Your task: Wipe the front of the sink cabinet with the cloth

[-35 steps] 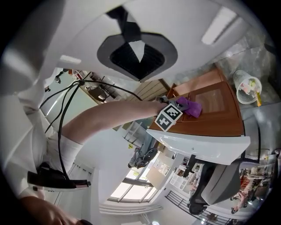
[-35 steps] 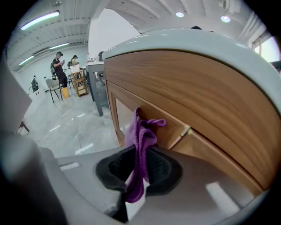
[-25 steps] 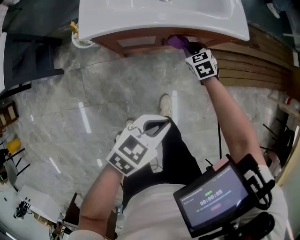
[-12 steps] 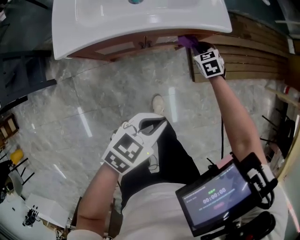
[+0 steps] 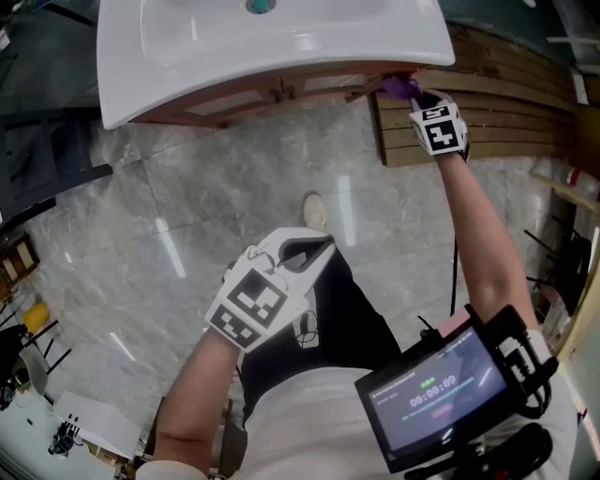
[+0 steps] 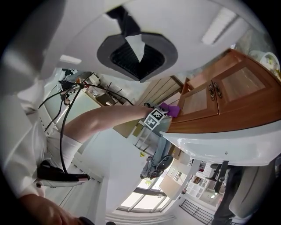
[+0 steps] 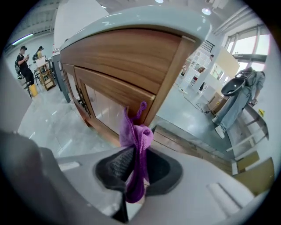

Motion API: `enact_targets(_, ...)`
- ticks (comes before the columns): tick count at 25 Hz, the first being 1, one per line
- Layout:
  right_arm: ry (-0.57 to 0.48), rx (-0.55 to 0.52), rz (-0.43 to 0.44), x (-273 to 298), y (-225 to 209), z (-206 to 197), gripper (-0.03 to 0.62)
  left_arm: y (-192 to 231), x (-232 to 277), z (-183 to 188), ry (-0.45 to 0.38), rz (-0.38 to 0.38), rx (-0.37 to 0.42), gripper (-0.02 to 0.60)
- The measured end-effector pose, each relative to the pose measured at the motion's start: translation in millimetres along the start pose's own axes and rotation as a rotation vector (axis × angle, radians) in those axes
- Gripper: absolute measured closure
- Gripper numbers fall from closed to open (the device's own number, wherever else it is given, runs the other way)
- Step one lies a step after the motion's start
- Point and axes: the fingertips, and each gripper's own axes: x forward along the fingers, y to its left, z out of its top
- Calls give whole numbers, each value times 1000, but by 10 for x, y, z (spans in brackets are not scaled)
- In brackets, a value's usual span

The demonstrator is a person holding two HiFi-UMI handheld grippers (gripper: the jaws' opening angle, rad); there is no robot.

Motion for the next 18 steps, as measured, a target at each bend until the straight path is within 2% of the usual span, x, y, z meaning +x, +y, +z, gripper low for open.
enact_targets(5, 30, 36, -27, -78, 18, -154, 539, -8, -134, -66, -15, 11, -4, 577)
enact_targets(8, 21, -18, -17, -172, 260, -98, 539, -8, -284, -139, -29, 28, -16, 577)
enact_targets(13, -39, -125, 60, -306, 1109, 222, 539, 21, -632, -394, -49, 66, -41, 577)
enact_targets(18, -106, -227, 201, -326, 2255, 662, 539, 68, -1005, -645, -78, 118, -74, 577)
